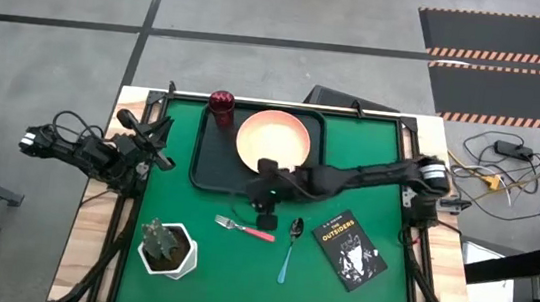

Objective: Pick and place plate/cup/fork/spoon on tray
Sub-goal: Put the pink fork on the black tray beside the light pink plate

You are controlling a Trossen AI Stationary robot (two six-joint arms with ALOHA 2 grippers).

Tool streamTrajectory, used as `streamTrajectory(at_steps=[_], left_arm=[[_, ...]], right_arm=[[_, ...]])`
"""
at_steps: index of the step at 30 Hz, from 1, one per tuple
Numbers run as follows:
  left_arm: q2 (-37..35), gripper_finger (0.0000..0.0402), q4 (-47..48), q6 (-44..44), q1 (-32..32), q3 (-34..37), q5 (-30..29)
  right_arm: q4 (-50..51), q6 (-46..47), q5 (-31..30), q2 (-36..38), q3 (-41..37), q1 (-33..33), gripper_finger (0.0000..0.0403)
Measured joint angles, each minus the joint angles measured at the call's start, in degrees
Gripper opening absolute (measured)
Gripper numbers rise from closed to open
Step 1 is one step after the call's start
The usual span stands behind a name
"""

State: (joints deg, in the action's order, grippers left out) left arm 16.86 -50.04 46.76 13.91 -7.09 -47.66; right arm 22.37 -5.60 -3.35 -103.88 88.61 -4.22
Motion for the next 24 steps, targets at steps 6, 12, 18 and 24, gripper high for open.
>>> streamTrajectory(at_steps=[6,12,18,24], left_arm=[[0.1,0.0015,0.0,0.0,0.0,0.0,0.0],[0.2,0.0015,0.0,0.0,0.0,0.0,0.0],[0.2,0.0015,-0.1,-1.8,0.0,0.0,0.1],[0.3,0.0015,-0.1,-10.2,0.0,-0.5,1.0]], right_arm=[[-27.5,1.2,6.4,8.4,-17.8,-2.1,0.0123],[-53.0,5.5,13.3,14.1,-32.5,-2.1,0.0123],[-59.6,12.2,6.8,19.6,-41.1,-1.4,0.0123],[-57.1,13.2,-7.5,26.9,-46.9,-1.4,0.0123]])
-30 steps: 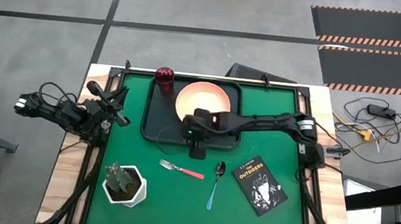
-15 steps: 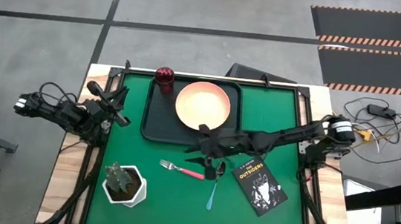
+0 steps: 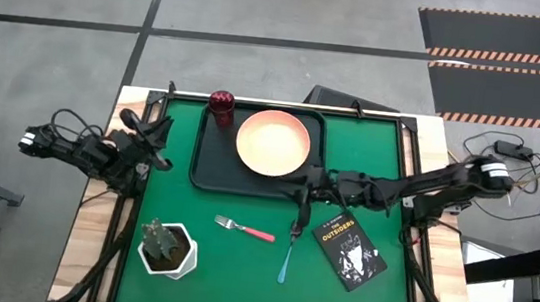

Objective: Pick and place plate/cup/fork/spoon on tray
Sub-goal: Put the pink fork on the black tray beside the light pink plate

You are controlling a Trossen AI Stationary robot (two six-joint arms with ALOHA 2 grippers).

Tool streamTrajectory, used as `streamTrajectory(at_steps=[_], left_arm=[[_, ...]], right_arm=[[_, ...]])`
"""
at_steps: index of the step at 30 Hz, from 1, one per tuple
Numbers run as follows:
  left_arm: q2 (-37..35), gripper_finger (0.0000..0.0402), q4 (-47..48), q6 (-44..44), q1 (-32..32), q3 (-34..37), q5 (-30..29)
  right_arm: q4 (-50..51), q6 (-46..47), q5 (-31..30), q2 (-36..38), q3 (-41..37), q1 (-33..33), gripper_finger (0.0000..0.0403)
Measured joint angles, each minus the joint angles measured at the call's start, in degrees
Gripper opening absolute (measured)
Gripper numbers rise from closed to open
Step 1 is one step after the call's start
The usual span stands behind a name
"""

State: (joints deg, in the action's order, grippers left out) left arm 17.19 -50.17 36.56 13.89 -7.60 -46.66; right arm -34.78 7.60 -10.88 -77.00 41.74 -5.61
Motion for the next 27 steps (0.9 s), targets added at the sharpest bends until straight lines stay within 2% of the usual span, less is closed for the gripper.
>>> streamTrajectory(at_steps=[3,6,11,14,16,19,27], left_arm=[[0.0,0.0015,0.1,-2.6,0.0,0.0,2.1],[0.0,0.0015,0.2,-8.5,0.0,0.1,7.5],[1.3,0.0015,0.3,-16.3,0.0,0.3,24.2],[2.8,0.0015,0.6,-19.0,0.0,-0.4,34.2],[4.1,0.0015,0.5,-20.5,0.0,-1.3,38.5],[6.4,0.0015,0.9,-22.2,0.0,-2.9,40.7],[14.6,0.0015,7.2,-25.7,0.0,-10.9,40.9]], right_arm=[[4.2,-0.1,-4.0,4.5,-2.0,0.0,0.0123],[12.0,0.5,-8.2,9.4,-3.0,0.0,0.0123],[24.7,0.4,-10.3,16.5,-3.5,0.0,0.0123],[28.1,-1.2,-10.2,19.7,-3.5,0.0,0.0123],[29.1,-2.7,-10.2,21.3,-3.5,0.0,0.0123],[29.9,-5.6,-10.2,23.2,-3.6,0.0,0.0123],[30.1,-9.6,-10.2,24.4,-4.0,0.0,0.0123]])
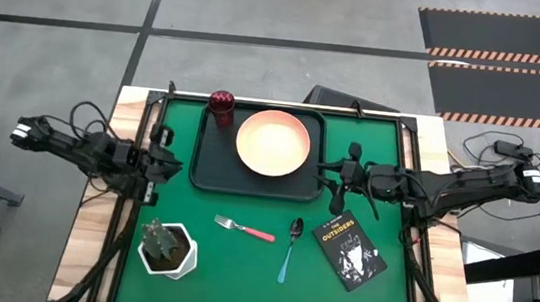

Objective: Pick and place plate/cup/fork/spoon on tray
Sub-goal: Put the pink fork on the black tray beside the light pink plate

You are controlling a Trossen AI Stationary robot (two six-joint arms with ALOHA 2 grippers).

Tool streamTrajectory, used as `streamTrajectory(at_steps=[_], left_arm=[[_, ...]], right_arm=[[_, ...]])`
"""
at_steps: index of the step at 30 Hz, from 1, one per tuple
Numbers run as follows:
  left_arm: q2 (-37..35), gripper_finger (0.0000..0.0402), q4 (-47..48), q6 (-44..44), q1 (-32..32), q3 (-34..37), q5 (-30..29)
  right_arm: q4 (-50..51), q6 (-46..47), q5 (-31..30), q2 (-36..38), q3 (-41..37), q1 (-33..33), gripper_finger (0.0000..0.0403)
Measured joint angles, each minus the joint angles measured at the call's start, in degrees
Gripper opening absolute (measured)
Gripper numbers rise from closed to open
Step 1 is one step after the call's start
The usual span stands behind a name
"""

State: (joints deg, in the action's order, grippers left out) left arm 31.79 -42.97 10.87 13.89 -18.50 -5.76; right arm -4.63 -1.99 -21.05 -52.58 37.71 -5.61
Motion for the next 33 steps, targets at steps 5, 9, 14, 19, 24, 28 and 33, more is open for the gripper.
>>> streamTrajectory(at_steps=[5,9,14,19,24,28,33], left_arm=[[6.5,0.0022,0.5,0.0,0.0,-4.1,2.6],[10.6,0.0051,1.1,-1.4,0.0,-6.2,2.6],[16.6,0.0091,0.6,-1.7,0.0,-10.6,-0.5],[22.4,0.0104,9.5,-4.6,0.0,-17.5,-5.8],[28.2,0.0105,29.3,-9.5,0.0,-27.9,-9.9],[34.2,0.0105,42.1,-12.5,0.0,-36.9,-11.0],[42.4,0.0105,57.6,-16.6,0.0,-47.2,-11.0]], right_arm=[[0.3,-1.7,0.0,0.0,-0.7,0.0,0.0123],[1.5,-2.6,0.0,0.1,-0.7,0.0,0.0123],[3.2,-2.5,0.0,0.1,-0.7,0.0,0.0123],[4.5,-2.6,0.0,0.3,-0.6,0.0,0.0123],[4.8,-2.6,0.0,1.1,-0.6,0.0,0.0123],[5.0,-3.3,0.0,1.5,-0.6,0.0,0.0123],[4.9,-3.9,0.0,1.6,-0.6,0.0,0.0123]])
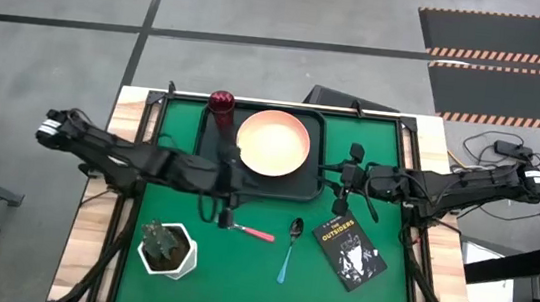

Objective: Pick and place plate/cup/fork/spoon on tray
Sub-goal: Put the pink fork on the black tray beside the light pink plate

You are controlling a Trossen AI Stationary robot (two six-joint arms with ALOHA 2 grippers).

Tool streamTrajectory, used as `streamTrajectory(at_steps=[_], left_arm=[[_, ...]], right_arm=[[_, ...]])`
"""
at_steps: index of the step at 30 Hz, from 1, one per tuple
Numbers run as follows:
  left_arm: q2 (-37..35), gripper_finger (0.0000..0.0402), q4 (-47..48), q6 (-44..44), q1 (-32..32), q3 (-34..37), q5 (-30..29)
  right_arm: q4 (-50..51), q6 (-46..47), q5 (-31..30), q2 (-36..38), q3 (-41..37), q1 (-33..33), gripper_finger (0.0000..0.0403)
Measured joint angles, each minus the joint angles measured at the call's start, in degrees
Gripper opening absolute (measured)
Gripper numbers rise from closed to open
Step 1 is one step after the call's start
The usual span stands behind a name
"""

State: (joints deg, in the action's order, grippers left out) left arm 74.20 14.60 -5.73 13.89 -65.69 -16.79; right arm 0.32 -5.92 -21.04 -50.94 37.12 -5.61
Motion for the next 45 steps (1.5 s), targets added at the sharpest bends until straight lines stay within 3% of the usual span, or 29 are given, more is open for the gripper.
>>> streamTrajectory(at_steps=[7,11,16,24,45], left_arm=[[11.7,0.0105,15.4,-3.0,0.0,-8.8,4.2],[17.5,0.0105,19.9,-2.8,-0.1,-9.9,9.1],[23.6,0.0105,26.5,-1.5,-0.3,-9.9,10.9],[31.0,0.0105,26.4,2.0,-0.2,-9.9,13.8],[38.0,0.0094,21.9,3.1,0.0,-9.0,14.2]], right_arm=[[-0.1,-0.8,0.0,0.3,0.0,0.0,0.0123],[-0.1,-0.8,0.0,0.3,0.0,0.0,0.0123],[-0.1,-0.1,0.0,0.3,0.0,0.0,0.0123],[0.0,0.8,0.0,0.3,0.0,0.0,0.0123],[0.8,1.0,0.0,0.2,0.0,0.0,0.0123]])
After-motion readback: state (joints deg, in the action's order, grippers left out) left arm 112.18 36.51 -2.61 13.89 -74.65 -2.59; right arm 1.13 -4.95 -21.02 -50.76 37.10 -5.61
